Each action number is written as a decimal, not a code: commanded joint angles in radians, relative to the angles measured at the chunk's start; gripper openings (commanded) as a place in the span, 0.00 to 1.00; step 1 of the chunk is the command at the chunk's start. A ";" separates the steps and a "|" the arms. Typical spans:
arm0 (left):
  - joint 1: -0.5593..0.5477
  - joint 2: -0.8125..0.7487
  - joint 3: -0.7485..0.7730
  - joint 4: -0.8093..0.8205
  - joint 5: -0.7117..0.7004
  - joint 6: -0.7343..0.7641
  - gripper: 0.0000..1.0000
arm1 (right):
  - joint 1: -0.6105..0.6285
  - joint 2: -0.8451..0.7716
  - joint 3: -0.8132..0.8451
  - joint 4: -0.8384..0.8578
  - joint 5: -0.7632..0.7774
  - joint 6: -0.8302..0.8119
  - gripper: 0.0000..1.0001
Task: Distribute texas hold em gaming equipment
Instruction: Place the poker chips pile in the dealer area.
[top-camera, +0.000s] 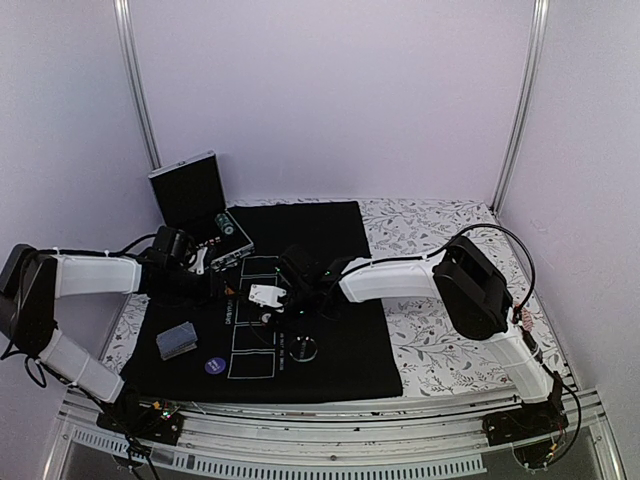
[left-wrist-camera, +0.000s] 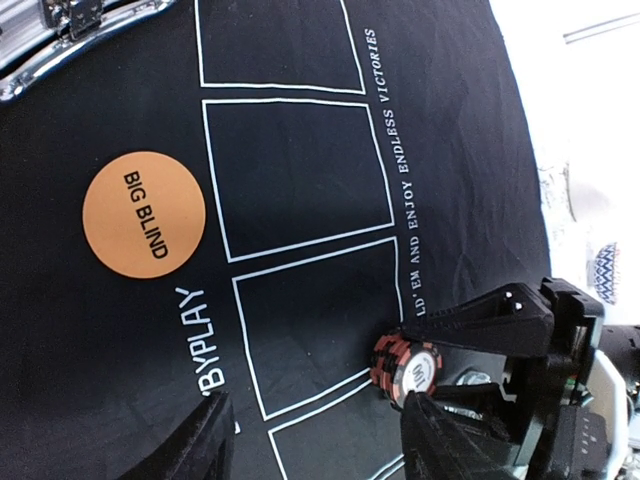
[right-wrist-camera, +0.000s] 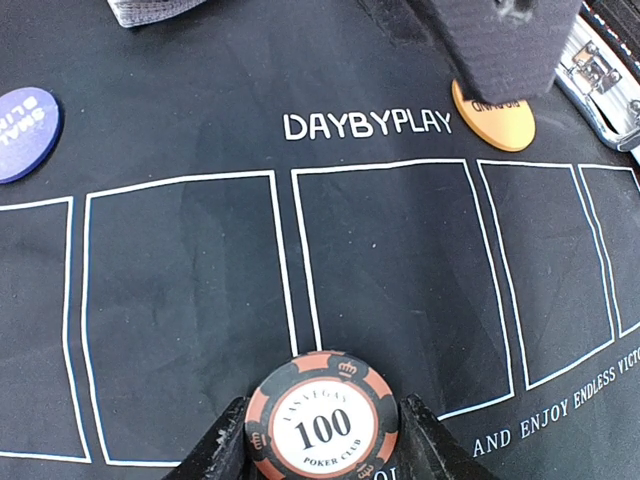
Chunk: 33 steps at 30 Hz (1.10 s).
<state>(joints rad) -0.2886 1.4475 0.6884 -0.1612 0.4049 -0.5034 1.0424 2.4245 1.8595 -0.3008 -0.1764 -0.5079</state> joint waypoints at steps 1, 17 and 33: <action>-0.004 0.005 0.032 -0.030 -0.019 0.027 0.58 | 0.000 0.076 -0.013 -0.077 0.052 0.006 0.49; -0.090 -0.010 0.136 -0.131 -0.108 0.139 0.73 | 0.001 -0.174 -0.123 0.108 -0.043 0.046 0.99; -0.399 0.189 0.293 -0.326 -0.380 0.217 0.98 | -0.174 -0.948 -0.869 0.382 0.314 0.460 0.99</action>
<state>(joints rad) -0.6228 1.5391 0.9264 -0.4126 0.1371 -0.3080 0.9352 1.5700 1.1088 0.0574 -0.0257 -0.2497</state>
